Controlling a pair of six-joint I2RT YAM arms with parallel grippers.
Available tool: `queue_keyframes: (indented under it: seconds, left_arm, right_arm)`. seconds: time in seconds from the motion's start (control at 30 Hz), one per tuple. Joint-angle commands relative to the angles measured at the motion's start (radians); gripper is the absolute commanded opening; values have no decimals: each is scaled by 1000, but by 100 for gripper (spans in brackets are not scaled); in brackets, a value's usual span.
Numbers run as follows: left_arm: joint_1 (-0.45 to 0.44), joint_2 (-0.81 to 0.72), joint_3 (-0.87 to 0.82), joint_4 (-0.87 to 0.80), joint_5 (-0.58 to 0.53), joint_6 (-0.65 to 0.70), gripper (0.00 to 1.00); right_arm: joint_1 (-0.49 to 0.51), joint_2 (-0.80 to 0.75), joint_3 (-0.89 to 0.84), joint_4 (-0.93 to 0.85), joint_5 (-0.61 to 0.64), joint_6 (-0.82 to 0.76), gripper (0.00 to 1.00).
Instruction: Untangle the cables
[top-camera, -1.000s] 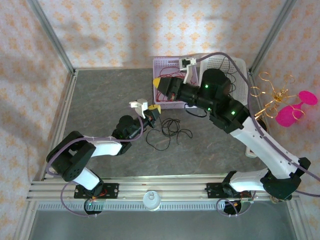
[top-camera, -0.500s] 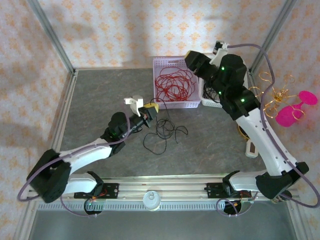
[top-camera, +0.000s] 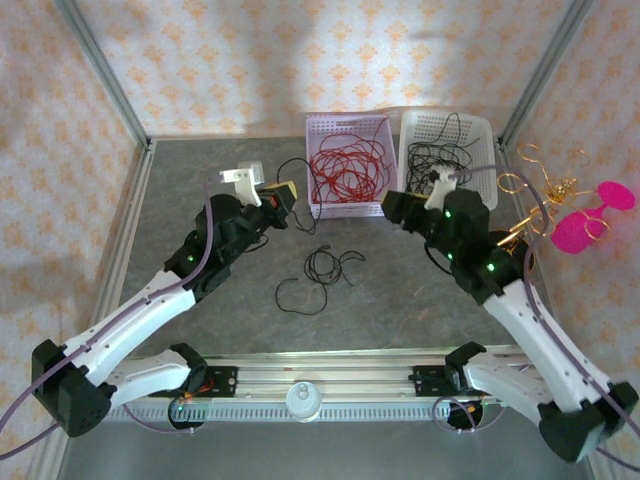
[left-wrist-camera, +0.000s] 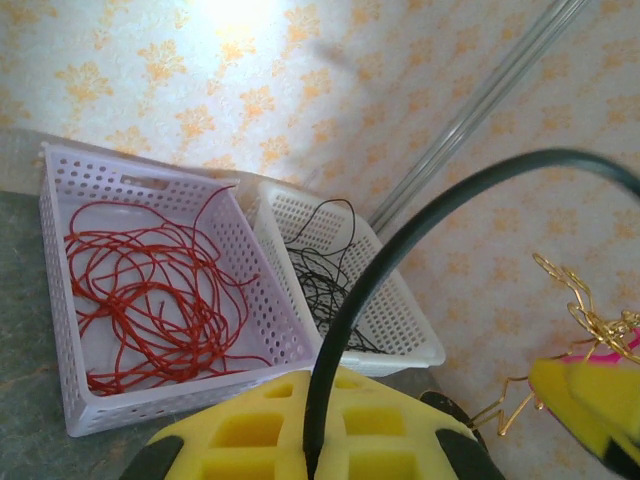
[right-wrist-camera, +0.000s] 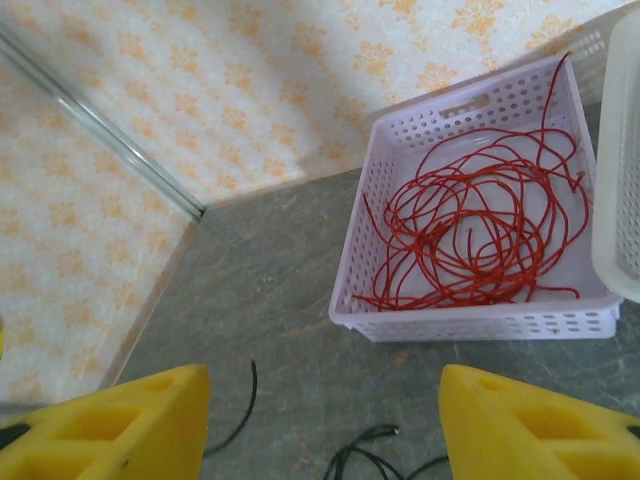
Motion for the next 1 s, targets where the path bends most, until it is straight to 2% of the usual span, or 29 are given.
queue_keyframes:
  seconds: [0.0,0.1,0.2,0.33,0.43,0.5,0.6,0.7,0.77,0.87,0.97]
  left_arm:
    - [10,6,70,-82,33,-36,0]
    - [10,5,98,-83,39,-65,0]
    - [10,2,130,-109,37,-66,0]
    - [10,-21,138,-121,26,-75,0]
    - [10,-37,150,-138,21,-83,0]
    - [9,-40,168,-155,30,-82,0]
    - [9,-46,180,-173,43,-84,0]
    - [8,-45,194,-208,61,-76,0]
    - [8,-46,194,-226,68,-76,0]
    - [7,-62,179,-228,61,-79,0]
    - [7,-74,168,-215,54,-86,0]
  right_arm:
    - [2,-122,-97,103,-75,-49,60]
    - [4,-197,-214,218,-191,-46,58]
    - [19,-205,-305,351,-284,-26,54]
    - [89,-139,-307,412,-306,-82,53]
    - [188,-76,-299,484,-354,-213,56]
    - [252,-39,-304,544,-418,-391,60]
    - [283,22,-299,617,-472,-592,63]
    - [283,85,-275,683,-467,-698,64]
    - [283,124,-255,738,-436,-707,64]
    - [282,184,-208,817,-370,-611,64]
    - [283,240,-208,922,-443,-513,64]
